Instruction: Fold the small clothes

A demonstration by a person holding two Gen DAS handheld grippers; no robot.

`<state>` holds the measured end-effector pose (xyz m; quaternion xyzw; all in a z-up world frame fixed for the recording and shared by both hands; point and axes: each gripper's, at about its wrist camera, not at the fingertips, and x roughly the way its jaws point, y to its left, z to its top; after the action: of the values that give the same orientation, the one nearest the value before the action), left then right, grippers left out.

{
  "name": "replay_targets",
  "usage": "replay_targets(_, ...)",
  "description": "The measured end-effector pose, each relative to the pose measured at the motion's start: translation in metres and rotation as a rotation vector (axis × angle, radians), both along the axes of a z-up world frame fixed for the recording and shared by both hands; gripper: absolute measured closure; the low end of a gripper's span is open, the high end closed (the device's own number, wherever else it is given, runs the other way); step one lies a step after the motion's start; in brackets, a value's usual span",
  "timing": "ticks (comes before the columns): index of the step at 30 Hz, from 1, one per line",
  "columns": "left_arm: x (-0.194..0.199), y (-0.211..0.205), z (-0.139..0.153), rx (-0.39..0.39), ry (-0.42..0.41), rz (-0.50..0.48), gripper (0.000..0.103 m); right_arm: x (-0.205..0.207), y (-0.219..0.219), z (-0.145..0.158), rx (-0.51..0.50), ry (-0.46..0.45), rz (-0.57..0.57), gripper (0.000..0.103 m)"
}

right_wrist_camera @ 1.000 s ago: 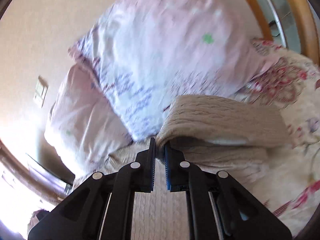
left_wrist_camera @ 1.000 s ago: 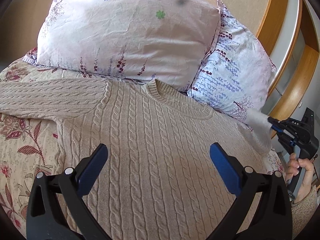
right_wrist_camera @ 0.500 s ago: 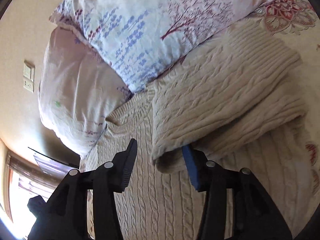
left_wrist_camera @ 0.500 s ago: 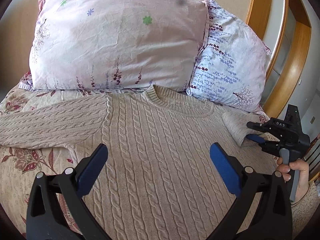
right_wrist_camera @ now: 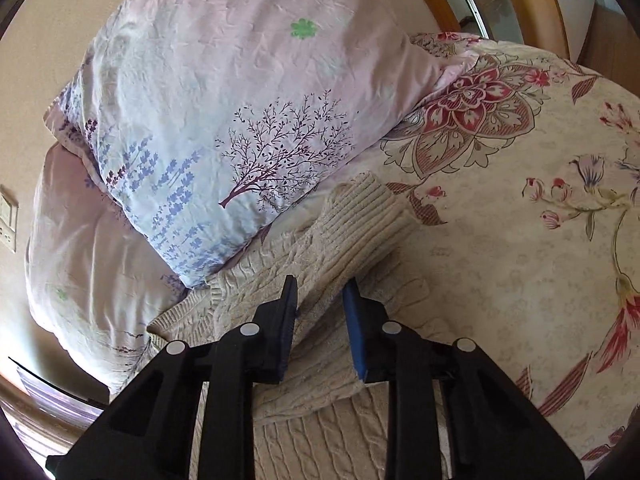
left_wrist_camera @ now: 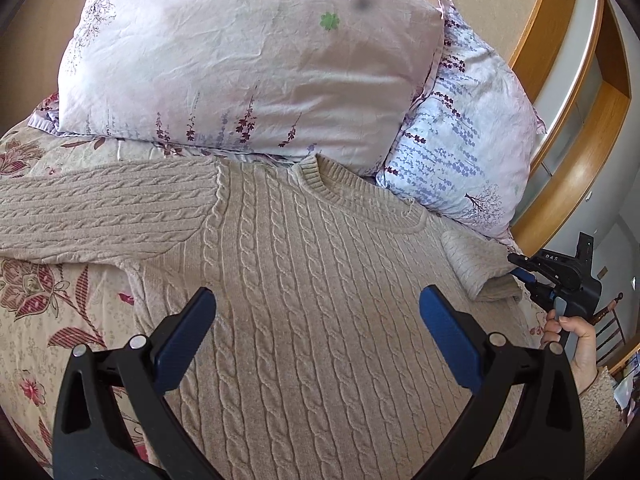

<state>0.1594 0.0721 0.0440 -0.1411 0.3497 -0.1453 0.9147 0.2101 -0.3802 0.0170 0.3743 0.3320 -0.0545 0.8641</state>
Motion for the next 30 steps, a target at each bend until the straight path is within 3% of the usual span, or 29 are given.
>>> replay_targets(2, -0.004, 0.0, -0.002, 0.015, -0.015, 0.0, 0.002, 0.003, 0.003, 0.0, -0.028, 0.013, 0.003, 0.09)
replay_targets(7, -0.01, -0.002, -0.01, 0.039, -0.036, -0.018, 0.002, 0.003, 0.019, 0.012, -0.048, -0.044, 0.05, 0.093)
replay_targets(13, -0.005, 0.002, -0.022, 0.005, 0.007, -0.012, 0.002, 0.015, 0.081, 0.045, -0.011, -0.187, 0.244, 0.093)
replay_targets(16, -0.005, 0.011, -0.025, -0.034, 0.018, 0.013, 0.002, 0.029, 0.125, 0.048, 0.022, -0.211, 0.363, 0.093)
replay_targets(19, -0.008, 0.02, -0.022, -0.083, 0.018, 0.007, 0.002, 0.043, 0.175, 0.039, 0.023, -0.182, 0.481, 0.093)
replay_targets(25, -0.006, 0.035, -0.004, -0.13, 0.015, -0.007, 0.002, 0.061, 0.253, -0.008, -0.024, 0.031, 0.678, 0.092)
replay_targets(27, 0.0, 0.038, 0.001, -0.156, 0.035, -0.015, 0.002, 0.058, 0.257, -0.018, 0.02, 0.079, 0.708, 0.086)
replay_targets(29, 0.01, 0.038, 0.004, -0.183, 0.07, -0.016, 0.002, 0.047, 0.245, -0.012, 0.074, 0.062, 0.699, 0.067)
replay_targets(30, 0.015, 0.037, 0.004, -0.197, 0.086, -0.018, 0.004, 0.041, 0.235, -0.008, 0.113, 0.048, 0.68, 0.05)
